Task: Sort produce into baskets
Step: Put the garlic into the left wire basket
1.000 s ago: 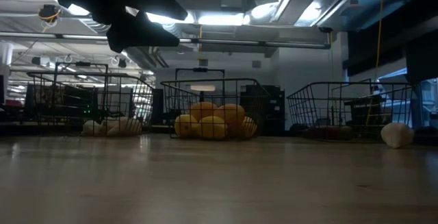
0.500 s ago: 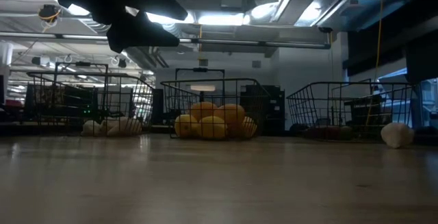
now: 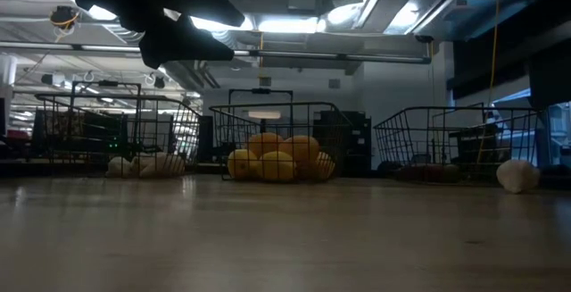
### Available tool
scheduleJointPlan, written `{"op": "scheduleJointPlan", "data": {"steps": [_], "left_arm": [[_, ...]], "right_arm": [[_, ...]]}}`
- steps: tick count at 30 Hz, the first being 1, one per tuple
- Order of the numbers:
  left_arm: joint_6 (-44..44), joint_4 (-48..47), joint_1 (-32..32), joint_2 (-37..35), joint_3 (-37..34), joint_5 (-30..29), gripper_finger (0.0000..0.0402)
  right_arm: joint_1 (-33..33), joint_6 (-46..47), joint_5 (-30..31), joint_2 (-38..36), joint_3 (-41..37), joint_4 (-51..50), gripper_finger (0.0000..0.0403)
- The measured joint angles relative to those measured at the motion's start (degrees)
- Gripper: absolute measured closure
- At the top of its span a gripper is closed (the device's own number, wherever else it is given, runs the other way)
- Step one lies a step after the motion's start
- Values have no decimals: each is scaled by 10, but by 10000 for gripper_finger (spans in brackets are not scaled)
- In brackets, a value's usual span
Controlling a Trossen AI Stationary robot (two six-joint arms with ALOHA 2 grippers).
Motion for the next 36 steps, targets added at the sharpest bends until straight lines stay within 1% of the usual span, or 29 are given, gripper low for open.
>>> {"op": "scheduleJointPlan", "data": {"steps": [6, 10, 16, 18, 22, 27, 33, 35, 36], "left_arm": [[0, 0, 0, 0, 0, 0, 126], [0, 0, 0, 0, 0, 0, 126], [-1, 0, 0, 0, 0, 0, 126], [-2, 1, 0, 0, 0, 0, 126], [-2, 3, 0, 0, 0, 0, 126], [-3, 12, 0, 0, 0, 0, 126], [10, 36, 0, 0, 0, 0, 126], [9, 36, 0, 0, 0, 1, 126], [7, 36, 0, 0, 0, 1, 126]], "right_arm": [[0, -4, 1, 0, 0, -1, 292], [-1, -4, 4, 0, 0, 3, 321], [0, -9, 17, 0, 1, 37, 369], [0, -10, 33, 0, 7, 36, 383], [-20, -37, 107, 0, 30, 39, 392], [-62, -107, 255, 0, 50, 55, 388], [-126, -226, 427, 4, 50, 106, 389], [-154, -272, 460, 15, 50, 141, 387], [-169, -295, 465, 24, 50, 162, 386]]}}
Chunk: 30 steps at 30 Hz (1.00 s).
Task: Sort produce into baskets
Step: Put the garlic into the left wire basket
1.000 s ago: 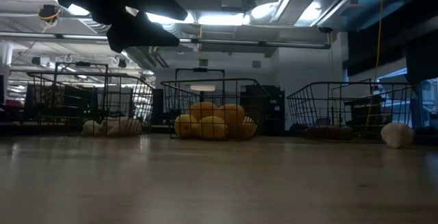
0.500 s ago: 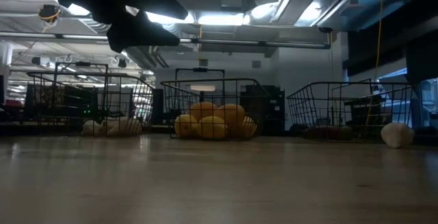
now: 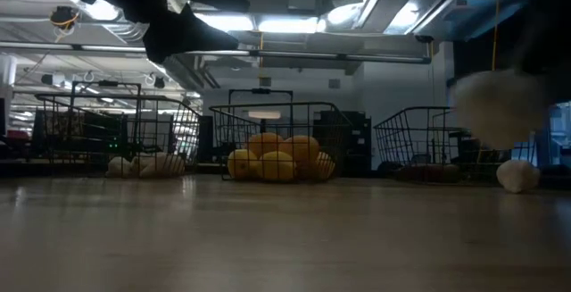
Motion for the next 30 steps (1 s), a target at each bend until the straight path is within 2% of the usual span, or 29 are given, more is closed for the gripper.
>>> {"op": "scheduleJointPlan", "data": {"steps": [6, 11, 17, 22, 26, 30], "left_arm": [[-9, 0, 0, 12, 0, 4, 126], [-13, -1, 1, 20, 0, 9, 126], [-16, -1, 0, 26, 0, 12, 126], [-13, -5, 0, 26, 0, 13, 126], [-9, -5, 0, 26, 0, 13, 126], [-14, -5, 0, 26, 0, 13, 126]], "right_arm": [[-85, -189, -16, 73, 24, 128, 384], [-154, -294, -47, 132, 99, 122, 384], [-215, -344, -131, 209, 191, 27, 384], [-234, -364, -144, 261, 244, -42, 384], [-236, -365, -147, 275, 252, -38, 382], [-236, -361, -156, 279, 252, -37, 351]]}}
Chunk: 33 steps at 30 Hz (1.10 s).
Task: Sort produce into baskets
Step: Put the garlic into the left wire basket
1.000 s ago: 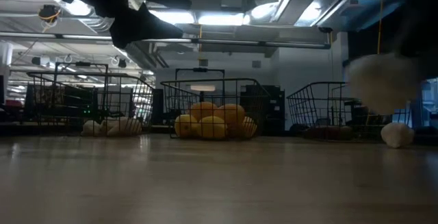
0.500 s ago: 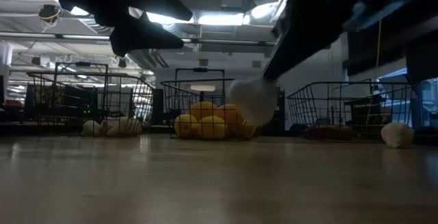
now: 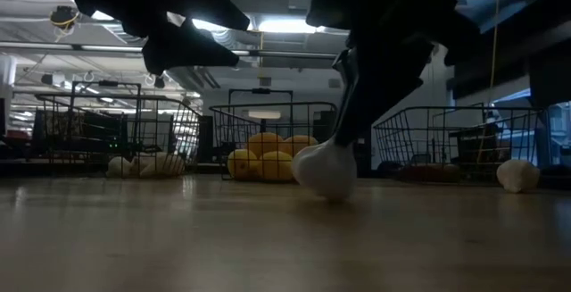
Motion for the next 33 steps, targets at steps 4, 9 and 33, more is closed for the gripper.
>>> {"op": "scheduleJointPlan", "data": {"steps": [4, 9, 33], "left_arm": [[-22, 0, 1, 0, 0, 0, 126], [-27, 3, 1, 0, 0, 0, 126], [13, -1, 52, 134, 86, 148, 126]], "right_arm": [[0, 1, -5, 1, 0, 14, 286], [0, 0, -9, 1, -1, 27, 223], [128, 167, 217, -82, -130, 14, 191]]}}
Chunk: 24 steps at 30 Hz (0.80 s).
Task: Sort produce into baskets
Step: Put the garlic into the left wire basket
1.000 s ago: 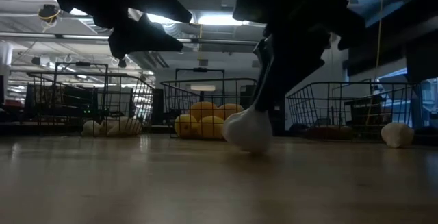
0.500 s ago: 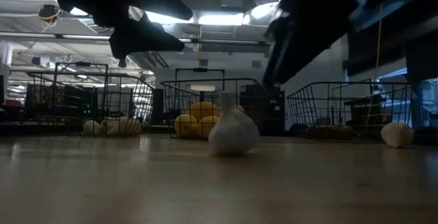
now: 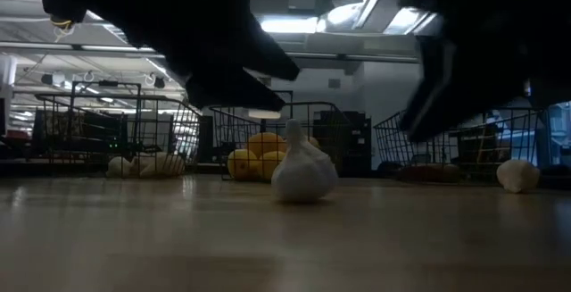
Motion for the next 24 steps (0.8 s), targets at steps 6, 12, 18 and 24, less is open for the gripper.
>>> {"op": "scheduleJointPlan", "data": {"steps": [6, 12, 18, 24], "left_arm": [[38, 7, 19, 33, 5, -26, 126], [35, 72, 32, 82, 5, 2, 130], [40, 91, 31, 93, 5, 3, 190], [64, 94, 31, 93, 4, 3, 279]], "right_arm": [[9, 89, -2, 0, -129, 195, 191], [7, 122, -11, 0, -200, 314, 191], [7, 132, -10, 0, -212, 327, 191], [7, 133, 15, 0, -212, 332, 191]]}}
